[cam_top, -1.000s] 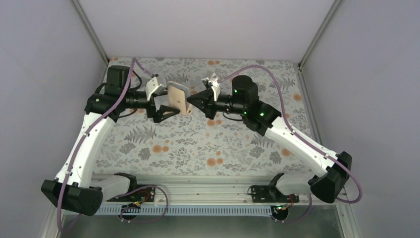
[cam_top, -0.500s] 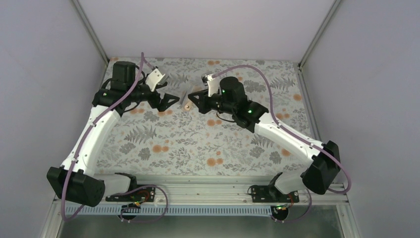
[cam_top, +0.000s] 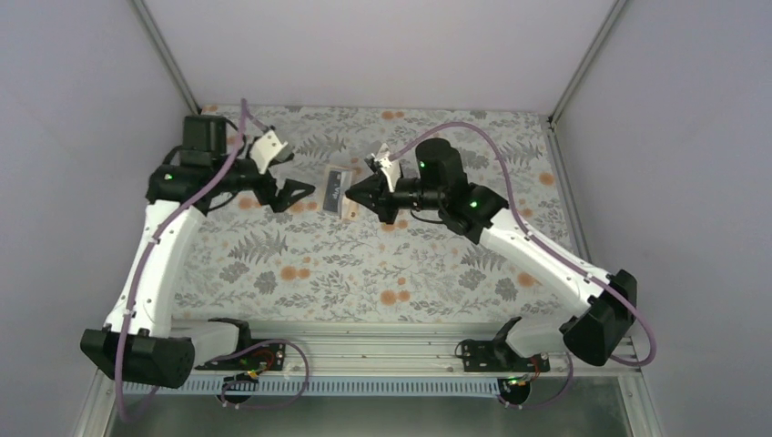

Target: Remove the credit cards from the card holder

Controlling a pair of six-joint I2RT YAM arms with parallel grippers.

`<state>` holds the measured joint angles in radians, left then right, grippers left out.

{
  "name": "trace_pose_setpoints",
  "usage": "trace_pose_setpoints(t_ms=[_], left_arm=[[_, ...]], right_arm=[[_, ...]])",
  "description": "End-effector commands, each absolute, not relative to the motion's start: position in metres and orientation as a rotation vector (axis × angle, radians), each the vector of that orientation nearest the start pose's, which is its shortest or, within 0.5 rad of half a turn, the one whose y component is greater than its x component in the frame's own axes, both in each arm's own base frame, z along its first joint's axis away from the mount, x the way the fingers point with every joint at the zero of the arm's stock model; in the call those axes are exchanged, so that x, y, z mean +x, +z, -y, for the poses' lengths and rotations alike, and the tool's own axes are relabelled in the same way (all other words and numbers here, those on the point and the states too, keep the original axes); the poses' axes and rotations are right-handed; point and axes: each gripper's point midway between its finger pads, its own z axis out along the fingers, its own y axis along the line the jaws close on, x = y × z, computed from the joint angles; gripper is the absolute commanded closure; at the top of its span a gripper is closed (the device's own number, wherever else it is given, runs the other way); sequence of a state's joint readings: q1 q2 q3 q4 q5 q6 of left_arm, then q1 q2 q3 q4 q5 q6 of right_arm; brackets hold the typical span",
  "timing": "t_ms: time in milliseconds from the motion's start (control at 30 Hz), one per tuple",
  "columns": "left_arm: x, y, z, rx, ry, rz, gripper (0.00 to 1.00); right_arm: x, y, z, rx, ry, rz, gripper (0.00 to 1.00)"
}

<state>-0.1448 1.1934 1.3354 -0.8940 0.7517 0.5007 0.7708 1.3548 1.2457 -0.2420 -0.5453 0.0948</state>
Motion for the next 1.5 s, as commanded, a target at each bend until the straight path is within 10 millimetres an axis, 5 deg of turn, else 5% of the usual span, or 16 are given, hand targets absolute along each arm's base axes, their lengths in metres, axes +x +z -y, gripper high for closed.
trace_pose_setpoints(t_ms=[0, 433, 633, 833, 900, 1067, 1200, 1367, 1467], left_arm=[[0.259, 0.363, 0.158, 1.066, -0.742, -1.797, 0.00], [0.243, 0.369, 0.180, 1.075, -1.038, -1.647, 0.00], [0.222, 0.377, 0.197, 1.151, -1.262, -1.519, 0.00], [0.218, 0.385, 0.213, 1.216, -1.283, -1.460, 0.00], [0.221, 0.388, 0.214, 1.216, -1.284, -1.465, 0.11], [0.214, 0.390, 0.214, 1.235, -1.311, -1.431, 0.74], [0.204, 0.392, 0.213, 1.249, -1.326, -1.402, 0.96], [0.203, 0.393, 0.211, 1.249, -1.271, -1.426, 0.97], [0.228, 0.381, 0.207, 1.157, -1.148, -1.579, 0.98]], right_arm=[[0.212, 0.378, -0.342, -1.196, 1.016, -1.494, 0.96], [0.155, 0.447, -0.320, -1.373, 0.999, -1.099, 0.96], [0.152, 0.456, -0.316, -1.373, 0.974, -1.068, 0.96], [0.147, 0.458, -0.315, -1.397, 0.979, -1.040, 0.96], [0.145, 0.458, -0.314, -1.402, 0.983, -1.032, 0.96], [0.144, 0.456, -0.310, -1.384, 0.972, -1.037, 0.96], [0.152, 0.450, -0.313, -1.368, 0.963, -1.082, 0.96], [0.161, 0.443, -0.312, -1.322, 0.944, -1.133, 0.96], [0.177, 0.439, -0.310, -1.235, 0.898, -1.201, 0.96]])
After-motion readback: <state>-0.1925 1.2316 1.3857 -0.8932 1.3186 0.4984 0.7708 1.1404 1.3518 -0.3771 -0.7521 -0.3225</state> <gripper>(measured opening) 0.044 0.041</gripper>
